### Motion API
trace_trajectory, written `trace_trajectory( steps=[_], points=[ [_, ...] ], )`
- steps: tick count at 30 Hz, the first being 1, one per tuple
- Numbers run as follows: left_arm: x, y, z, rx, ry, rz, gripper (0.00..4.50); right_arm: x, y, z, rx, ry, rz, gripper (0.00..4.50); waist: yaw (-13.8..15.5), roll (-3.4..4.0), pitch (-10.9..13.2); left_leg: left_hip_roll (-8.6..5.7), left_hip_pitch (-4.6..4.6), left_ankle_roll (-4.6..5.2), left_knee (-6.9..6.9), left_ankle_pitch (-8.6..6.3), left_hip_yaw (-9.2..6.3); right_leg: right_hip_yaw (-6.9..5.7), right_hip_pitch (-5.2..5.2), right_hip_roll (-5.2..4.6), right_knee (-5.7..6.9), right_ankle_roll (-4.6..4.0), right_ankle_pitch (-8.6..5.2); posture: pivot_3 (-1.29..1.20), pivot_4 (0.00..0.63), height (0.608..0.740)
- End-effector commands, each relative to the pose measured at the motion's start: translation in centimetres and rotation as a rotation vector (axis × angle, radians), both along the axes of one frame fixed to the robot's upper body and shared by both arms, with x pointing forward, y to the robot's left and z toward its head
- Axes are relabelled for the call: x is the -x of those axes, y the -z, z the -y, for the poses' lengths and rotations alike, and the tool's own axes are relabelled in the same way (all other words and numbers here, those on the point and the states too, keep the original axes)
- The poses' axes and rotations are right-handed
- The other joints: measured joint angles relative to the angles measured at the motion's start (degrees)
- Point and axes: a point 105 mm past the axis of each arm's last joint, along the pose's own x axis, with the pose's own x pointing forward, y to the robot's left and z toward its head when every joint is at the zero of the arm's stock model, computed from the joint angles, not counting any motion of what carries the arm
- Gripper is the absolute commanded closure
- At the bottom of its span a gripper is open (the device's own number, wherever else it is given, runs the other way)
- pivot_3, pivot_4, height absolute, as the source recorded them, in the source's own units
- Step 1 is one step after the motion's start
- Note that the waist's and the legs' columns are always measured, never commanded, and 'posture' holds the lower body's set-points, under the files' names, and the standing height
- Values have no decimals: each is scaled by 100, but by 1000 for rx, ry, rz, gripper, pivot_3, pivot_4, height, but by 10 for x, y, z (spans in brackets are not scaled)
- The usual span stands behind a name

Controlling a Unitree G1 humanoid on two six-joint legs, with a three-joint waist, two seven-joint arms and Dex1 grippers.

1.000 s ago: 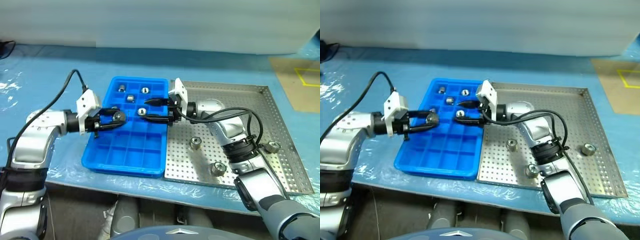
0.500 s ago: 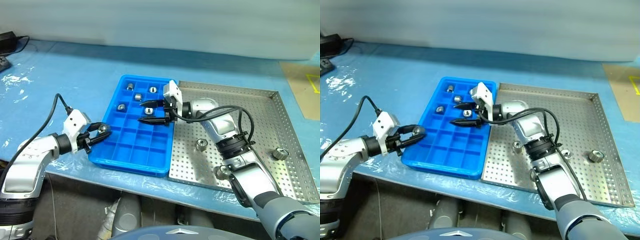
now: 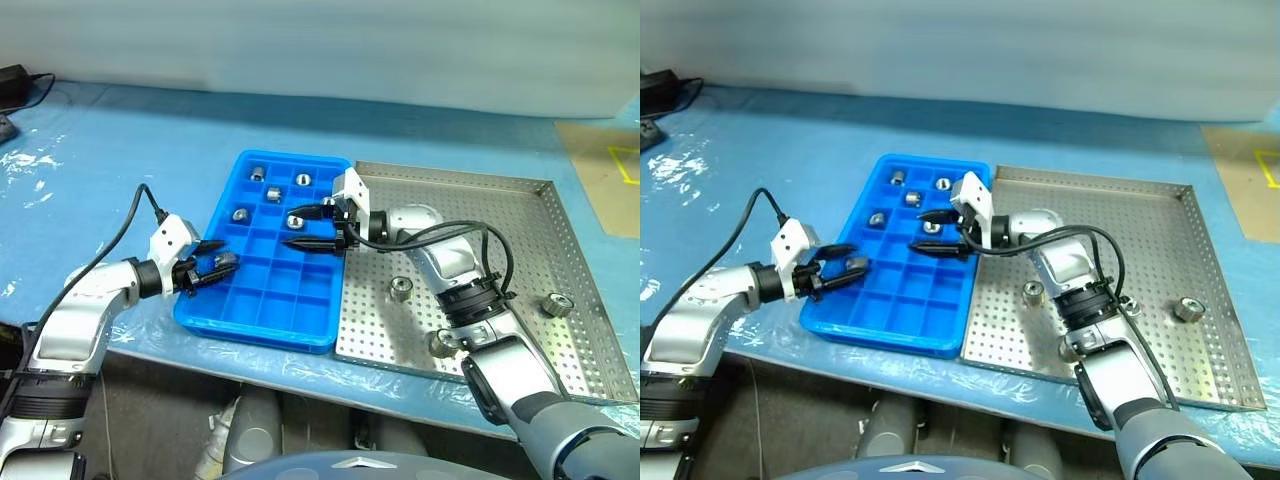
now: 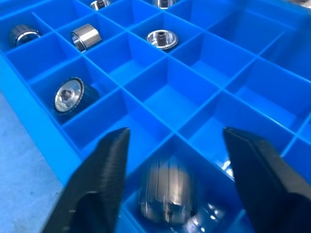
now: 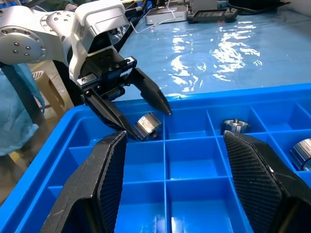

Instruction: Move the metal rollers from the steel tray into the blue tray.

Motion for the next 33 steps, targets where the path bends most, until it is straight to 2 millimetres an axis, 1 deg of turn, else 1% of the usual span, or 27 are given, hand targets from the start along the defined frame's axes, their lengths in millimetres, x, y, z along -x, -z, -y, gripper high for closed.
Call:
trace_trajectory(
  steps=[1,4,7,9,10,11,13,15,18,21,24,25,26,29,33],
  points=[
    [-1,-4,1,-17,21,-1,767,1,-12,4,-33,16,39,1200,-47,0,0,0,0,-1,0,1,-1,0,0,0,0,0,0,210,150,740],
    [-6,-11,9,-17,46,25,767,0,-12,6,-33,30,40,1200,-66,0,0,-2,-2,-3,0,2,-1,0,0,0,-1,0,0,196,150,740],
    [-9,-25,27,23,99,54,767,1,-12,8,-34,41,41,1200,-65,0,0,-2,-6,-13,0,8,-1,-2,-1,0,-2,0,0,169,150,740],
    [-15,-43,49,81,154,103,767,-1,-14,12,-38,69,49,1200,-53,0,0,-4,-7,-15,1,10,-1,-1,-1,0,-3,0,0,169,150,740],
    [-16,-49,56,98,174,119,767,-2,-15,14,-40,80,52,1200,-53,0,0,-5,-9,-16,3,11,-2,-2,0,-1,-2,0,0,169,150,740],
    [-23,-58,68,116,203,150,767,-4,-19,20,-46,108,61,1200,-51,0,0,-4,-11,-18,6,12,-3,-2,1,-1,-1,0,1,80,150,740],
    [-42,-70,87,130,242,193,767,-4,-28,38,-49,165,90,1200,-34,0,0,-7,-14,-18,19,12,-4,-2,5,-1,5,0,1,15,150,740],
    [-51,-75,99,143,293,191,767,-2,-34,54,-46,213,103,1200,-119,-1,-1,-8,-14,-22,30,14,-3,3,15,-1,5,9,7,-65,150,740],
    [-57,-71,115,128,379,177,767,1,-36,76,-24,290,117,1200,-315,-3,-4,-13,-3,-13,33,9,6,17,22,-2,-4,18,12,-183,150,740],
    [-61,-62,140,106,487,144,767,6,-38,105,-7,416,132,1200,-495,-3,-4,-13,-4,-4,31,4,9,17,19,8,-6,19,13,-286,150,740],
    [-58,-51,166,81,616,103,767,18,-39,127,0,525,139,1200,-623,-3,-3,-21,-8,5,31,1,9,16,17,11,-7,32,20,-391,150,740],
    [-56,-50,173,79,654,93,767,22,-38,131,2,550,138,1200,-690,-3,-3,-23,-9,9,32,-1,9,16,17,11,-8,31,20,-438,150,740],
    [-53,-46,185,71,707,76,767,32,-34,137,6,589,128,1200,-728,-3,-4,-23,-9,18,32,-1,10,16,17,11,-11,30,19,-481,150,740],
    [-45,-38,206,51,815,43,767,52,-26,146,22,666,105,1200,-853,-2,-4,-23,-8,60,33,-12,16,18,22,10,-21,19,13,-564,150,740],
    [-34,-26,217,11,931,-2,767,69,-20,155,29,757,84,1200,-1130,0,-5,-22,-2,77,44,-23,42,33,23,7,-38,22,14,-662,150,740]
  ],
)
